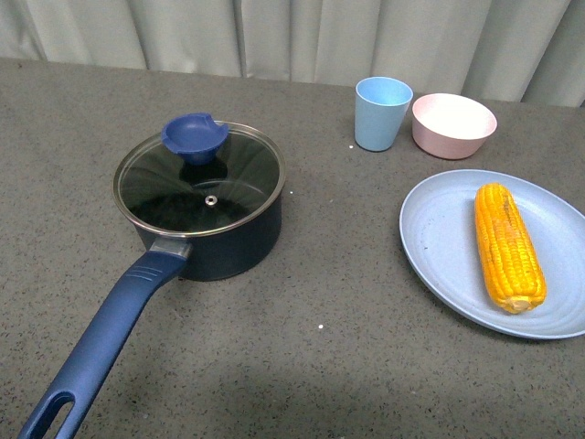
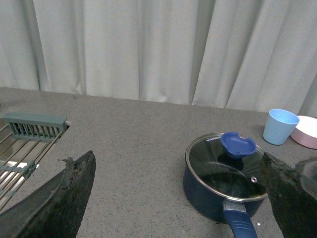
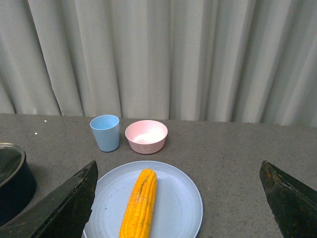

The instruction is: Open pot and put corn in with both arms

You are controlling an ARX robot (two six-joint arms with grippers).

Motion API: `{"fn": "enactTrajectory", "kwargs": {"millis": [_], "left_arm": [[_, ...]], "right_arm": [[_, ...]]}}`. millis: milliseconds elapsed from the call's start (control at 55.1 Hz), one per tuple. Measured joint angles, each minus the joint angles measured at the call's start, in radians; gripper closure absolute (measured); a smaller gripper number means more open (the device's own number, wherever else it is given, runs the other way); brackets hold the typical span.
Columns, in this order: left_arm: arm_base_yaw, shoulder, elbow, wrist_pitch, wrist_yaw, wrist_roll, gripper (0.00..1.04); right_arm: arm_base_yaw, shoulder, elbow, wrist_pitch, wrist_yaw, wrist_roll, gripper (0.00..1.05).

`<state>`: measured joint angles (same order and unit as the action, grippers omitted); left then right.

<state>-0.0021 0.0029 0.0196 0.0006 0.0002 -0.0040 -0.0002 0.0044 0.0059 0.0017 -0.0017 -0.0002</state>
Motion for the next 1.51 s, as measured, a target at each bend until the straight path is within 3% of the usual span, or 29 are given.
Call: {"fn": "enactTrajectory", "kwargs": {"millis": [671, 726, 762, 816, 925, 1089, 1252, 1506], "left_arm": [[0.000, 0.000, 0.000, 0.000, 0.000, 0.000, 0.06], [0.020, 0.019, 0.009, -0.031, 0.061, -0.009, 0.06], [0.034, 0.076, 0.015, -0.033, 0.156, -0.020, 0.06], [0.021, 0.177, 0.016, 0.027, 0.170, -0.034, 0.06], [-0.060, 0.417, 0.024, 0.268, 0.108, -0.066, 0.06], [-0.187, 1.032, 0.143, 0.816, -0.032, -0.103, 0.06], [-0.243, 1.429, 0.325, 0.885, -0.098, -0.126, 0.06], [-0.283, 1.705, 0.539, 0.905, -0.111, -0.131, 0.06]], "right_arm": [[0.000, 0.000, 0.000, 0.000, 0.000, 0.000, 0.09], [0.000, 0.000, 0.000, 0.000, 0.000, 0.000, 0.09], [0.000, 0.000, 0.000, 0.000, 0.000, 0.000, 0.09], [0.000, 0.000, 0.000, 0.000, -0.001, 0.000, 0.09], [0.000, 0.000, 0.000, 0.000, 0.000, 0.000, 0.09], [0.000, 0.000, 0.000, 0.000, 0.000, 0.000, 0.09], [0.000, 0.000, 0.000, 0.000, 0.000, 0.000, 0.09], [0.000, 0.000, 0.000, 0.000, 0.000, 0.000, 0.09]]}}
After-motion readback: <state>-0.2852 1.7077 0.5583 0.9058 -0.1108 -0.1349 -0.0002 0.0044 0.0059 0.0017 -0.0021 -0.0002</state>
